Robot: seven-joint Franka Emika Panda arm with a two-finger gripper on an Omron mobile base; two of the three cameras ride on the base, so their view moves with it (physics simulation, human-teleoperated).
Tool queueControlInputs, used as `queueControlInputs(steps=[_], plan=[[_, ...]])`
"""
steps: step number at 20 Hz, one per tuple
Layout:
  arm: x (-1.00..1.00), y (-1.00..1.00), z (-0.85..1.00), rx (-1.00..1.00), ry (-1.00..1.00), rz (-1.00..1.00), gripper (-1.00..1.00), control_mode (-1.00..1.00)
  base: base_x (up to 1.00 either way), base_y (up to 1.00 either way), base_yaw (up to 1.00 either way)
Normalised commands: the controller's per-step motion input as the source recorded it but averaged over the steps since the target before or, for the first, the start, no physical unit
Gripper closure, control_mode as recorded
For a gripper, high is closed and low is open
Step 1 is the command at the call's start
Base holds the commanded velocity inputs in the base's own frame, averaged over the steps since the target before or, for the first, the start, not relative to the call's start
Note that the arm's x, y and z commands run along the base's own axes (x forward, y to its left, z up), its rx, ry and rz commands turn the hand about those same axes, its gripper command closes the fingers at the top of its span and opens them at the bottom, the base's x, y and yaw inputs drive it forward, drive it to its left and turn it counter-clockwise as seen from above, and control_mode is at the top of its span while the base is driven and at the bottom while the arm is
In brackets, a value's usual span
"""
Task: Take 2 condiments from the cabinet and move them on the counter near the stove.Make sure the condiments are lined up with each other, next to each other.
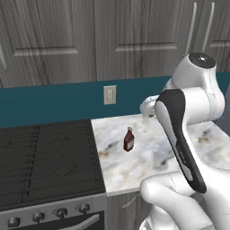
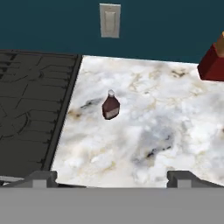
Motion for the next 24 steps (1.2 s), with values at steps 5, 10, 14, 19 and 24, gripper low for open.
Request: queueControlInputs(steps=[5, 10, 14, 19, 24], plan=[[-0.79, -0.06, -0.52, -0.18, 0.05, 0.00, -1.00, -1.00, 0.00, 0.00, 0.00], [-0.02, -0.01, -0.40, -0.03, 0.05, 0.00, -1.00, -1.00, 0.00, 0.00, 0.00], [0.22, 0.00, -0.24, 0.00, 0.08, 0.00, -1.00, -1.00, 0.00, 0.00, 0.00], [0.03, 0.00, -0.05, 0.00, 0.03, 0.00, -1.00, 1.00, -0.34, -0.16, -0.01], [0.00, 0.00, 0.00, 0.00, 0.00, 0.00, -1.00, 1.00, -1.00, -0.84, -0.11]])
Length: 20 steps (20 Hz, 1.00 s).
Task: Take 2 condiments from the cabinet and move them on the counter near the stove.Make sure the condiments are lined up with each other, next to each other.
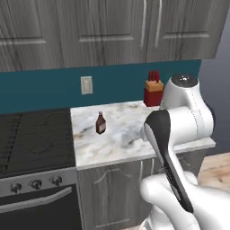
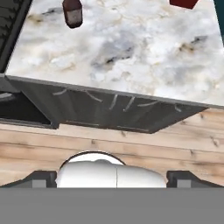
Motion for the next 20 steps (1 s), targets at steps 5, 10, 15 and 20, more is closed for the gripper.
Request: queueControlInputs(steps=[5, 10, 15, 20], plan=[[0.00, 0.00, 0.00, 0.00, 0.00, 0.00, -1.00, 1.00, -0.42, -0.92, -0.58], [0.00, 0.00, 0.00, 0.00, 0.00, 0.00, -1.00, 1.00, 0.00, -0.52, -0.92], [0.00, 0.00, 0.00, 0.00, 0.00, 0.00, -1.00, 1.00, 0.00, -0.49, -0.93], [0.00, 0.00, 0.00, 0.00, 0.00, 0.00, -1.00, 1.00, 0.00, -0.66, -0.89]])
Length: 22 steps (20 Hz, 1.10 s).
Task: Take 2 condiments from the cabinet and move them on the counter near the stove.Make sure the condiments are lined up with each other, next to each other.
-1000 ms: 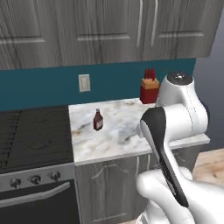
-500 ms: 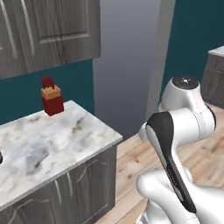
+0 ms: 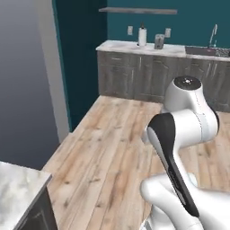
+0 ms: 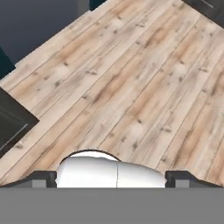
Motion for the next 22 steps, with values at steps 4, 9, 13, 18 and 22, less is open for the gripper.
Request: queueControlInputs(steps=[4, 9, 13, 18, 22], plan=[[0.00, 0.00, 0.00, 0.00, 0.00, 0.00, -1.00, 1.00, 0.00, -0.73, -0.85], [0.00, 0.00, 0.00, 0.00, 0.00, 0.00, -1.00, 1.00, 0.11, -0.75, -0.80], [0.00, 0.00, 0.00, 0.00, 0.00, 0.00, -1.00, 1.00, 0.70, -0.45, -0.61], [0.00, 0.00, 0.00, 0.00, 0.00, 0.00, -1.00, 1.00, 1.00, 0.00, -0.32], [0.00, 0.00, 0.00, 0.00, 0.00, 0.00, -1.00, 1.00, 1.00, 0.01, -0.20]])
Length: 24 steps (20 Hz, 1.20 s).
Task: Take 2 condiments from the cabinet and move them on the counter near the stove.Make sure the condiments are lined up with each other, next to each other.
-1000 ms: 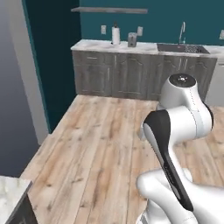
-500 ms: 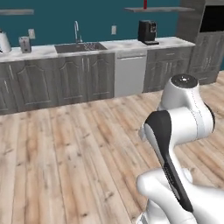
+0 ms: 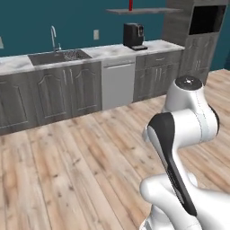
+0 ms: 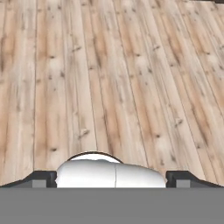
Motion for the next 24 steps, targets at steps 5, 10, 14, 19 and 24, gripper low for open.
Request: queueControlInputs(steps=[5, 10, 14, 19, 24], plan=[[0.00, 0.00, 0.00, 0.00, 0.00, 0.00, -1.00, 1.00, 1.00, 0.00, -0.15], [0.00, 0.00, 0.00, 0.00, 0.00, 0.00, -1.00, 1.00, 1.00, 0.00, -0.07], [0.00, 0.00, 0.00, 0.00, 0.00, 0.00, -1.00, 1.00, 1.00, -0.29, 0.00], [0.00, 0.00, 0.00, 0.00, 0.00, 0.00, -1.00, 1.00, 1.00, -0.86, 0.04], [0.00, 0.00, 0.00, 0.00, 0.00, 0.00, -1.00, 1.00, 1.00, -1.00, 0.03]])
